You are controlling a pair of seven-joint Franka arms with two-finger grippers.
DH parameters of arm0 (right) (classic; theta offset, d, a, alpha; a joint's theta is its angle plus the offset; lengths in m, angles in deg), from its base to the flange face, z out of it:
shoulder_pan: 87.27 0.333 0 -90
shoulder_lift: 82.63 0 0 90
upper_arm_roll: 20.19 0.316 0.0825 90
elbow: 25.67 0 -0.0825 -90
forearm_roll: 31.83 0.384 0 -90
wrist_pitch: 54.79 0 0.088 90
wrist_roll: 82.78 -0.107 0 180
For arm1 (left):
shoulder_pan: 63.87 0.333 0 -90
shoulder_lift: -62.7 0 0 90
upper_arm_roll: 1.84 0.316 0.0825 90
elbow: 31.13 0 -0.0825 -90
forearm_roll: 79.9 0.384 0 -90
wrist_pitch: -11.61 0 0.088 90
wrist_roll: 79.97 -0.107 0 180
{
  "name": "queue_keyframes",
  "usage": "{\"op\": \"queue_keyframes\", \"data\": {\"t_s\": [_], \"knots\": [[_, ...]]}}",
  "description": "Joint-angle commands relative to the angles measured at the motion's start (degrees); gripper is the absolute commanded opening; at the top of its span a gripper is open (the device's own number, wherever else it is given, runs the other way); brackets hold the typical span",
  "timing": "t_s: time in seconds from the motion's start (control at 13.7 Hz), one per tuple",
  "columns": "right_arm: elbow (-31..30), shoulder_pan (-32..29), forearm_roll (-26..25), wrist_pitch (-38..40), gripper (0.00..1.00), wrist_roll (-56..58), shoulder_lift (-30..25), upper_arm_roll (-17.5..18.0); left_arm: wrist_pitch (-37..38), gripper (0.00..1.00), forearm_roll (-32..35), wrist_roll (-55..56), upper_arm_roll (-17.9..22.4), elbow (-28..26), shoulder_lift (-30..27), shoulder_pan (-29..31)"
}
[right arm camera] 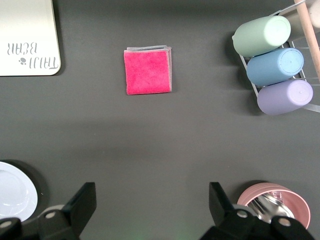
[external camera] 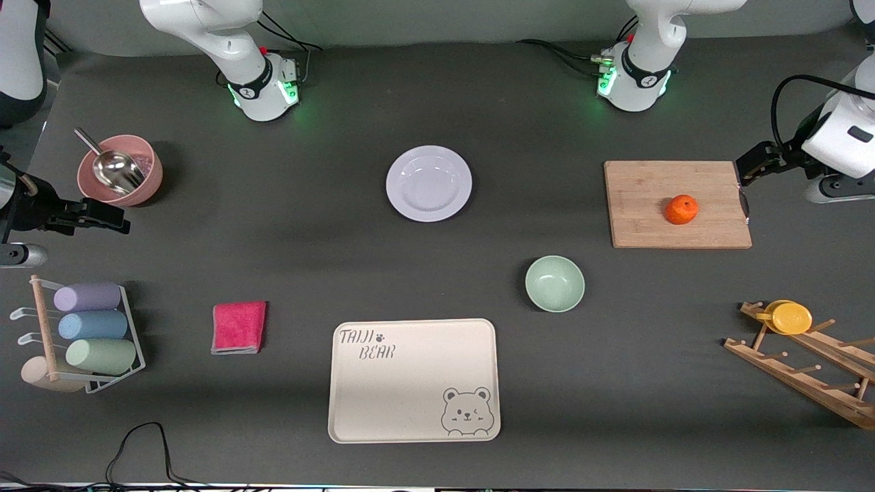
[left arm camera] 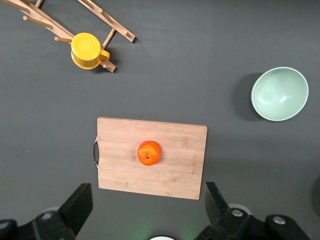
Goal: Place orange and plate with both arms
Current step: 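Move the right gripper toward the white plate while the left gripper reaches the orange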
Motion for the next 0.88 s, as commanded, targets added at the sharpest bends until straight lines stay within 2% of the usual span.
{"op": "queue_keyframes", "data": {"t_s": [0.0, 0.58, 0.8], "knots": [[-1.3, 0.7, -0.4, -1.4, 1.0, -1.5, -1.0, -0.5, 2.5, 1.0, 0.0, -2.0, -2.2, 2.0, 0.8, 2.0], [-1.4, 0.7, -0.4, -1.1, 1.0, -1.5, -1.5, -0.5, 3.0, 1.0, 0.4, -2.1, -1.6, 3.0, 2.2, 3.2], [-3.3, 0.9, -0.4, -1.0, 1.0, -1.5, -3.3, -0.5, 7.7, 1.0, 0.1, -2.6, 0.2, 4.5, 1.4, 4.9]]}}
